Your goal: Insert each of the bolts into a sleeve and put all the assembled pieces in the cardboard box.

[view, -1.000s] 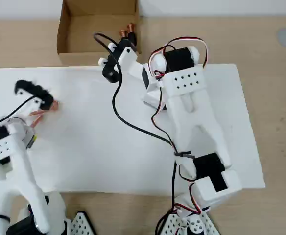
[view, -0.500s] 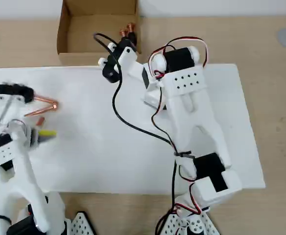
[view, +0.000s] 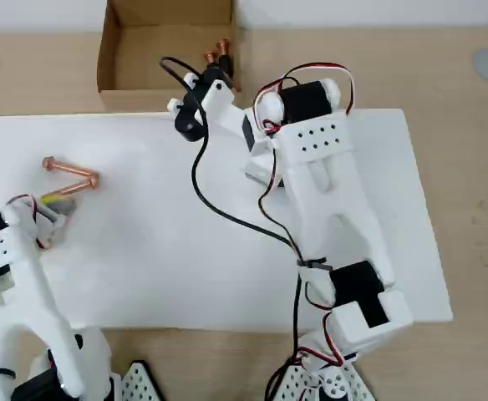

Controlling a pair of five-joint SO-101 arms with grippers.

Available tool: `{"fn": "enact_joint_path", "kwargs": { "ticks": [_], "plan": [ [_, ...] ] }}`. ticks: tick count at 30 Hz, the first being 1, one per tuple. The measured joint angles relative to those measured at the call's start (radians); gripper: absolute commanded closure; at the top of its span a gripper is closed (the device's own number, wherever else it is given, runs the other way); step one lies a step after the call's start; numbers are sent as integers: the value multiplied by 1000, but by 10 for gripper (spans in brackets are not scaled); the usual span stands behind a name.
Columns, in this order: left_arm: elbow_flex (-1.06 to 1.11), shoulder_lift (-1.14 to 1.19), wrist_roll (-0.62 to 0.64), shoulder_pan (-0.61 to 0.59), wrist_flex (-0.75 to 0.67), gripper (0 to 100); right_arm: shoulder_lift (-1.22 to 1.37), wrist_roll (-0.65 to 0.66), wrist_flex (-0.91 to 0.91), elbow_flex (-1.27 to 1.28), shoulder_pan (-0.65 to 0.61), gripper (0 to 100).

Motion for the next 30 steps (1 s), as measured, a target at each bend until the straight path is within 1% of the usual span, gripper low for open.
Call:
{"fn": "enact_joint_path", "kwargs": {
  "ticks": [2, 7, 9, 11, 15, 16, 20, 27, 28, 30],
  "plan": [
    [-5, 0, 26, 0, 21, 642, 0, 0, 0, 0, 0, 988],
    [-5, 0, 94, -15, 3, 647, 0, 0, 0, 0, 0, 988],
    [-5, 0, 144, -15, -12, 647, 0, 0, 0, 0, 0, 988],
    [-2, 0, 233, -25, -32, 647, 0, 0, 0, 0, 0, 988],
    [18, 0, 465, -78, -68, 647, 0, 0, 0, 0, 0, 988],
    [32, 0, 506, -84, -78, 647, 0, 0, 0, 0, 0, 988],
    [104, -2, 549, -97, -143, 646, 0, 0, 0, 0, 0, 988],
    [135, -2, 569, -100, -160, 647, 0, 0, 12, 0, 0, 988],
    [138, -2, 583, -100, -160, 647, 0, 0, 12, 0, 0, 988],
    [143, -2, 649, -100, -160, 647, 0, 0, 12, 0, 0, 988]
  ]
}}
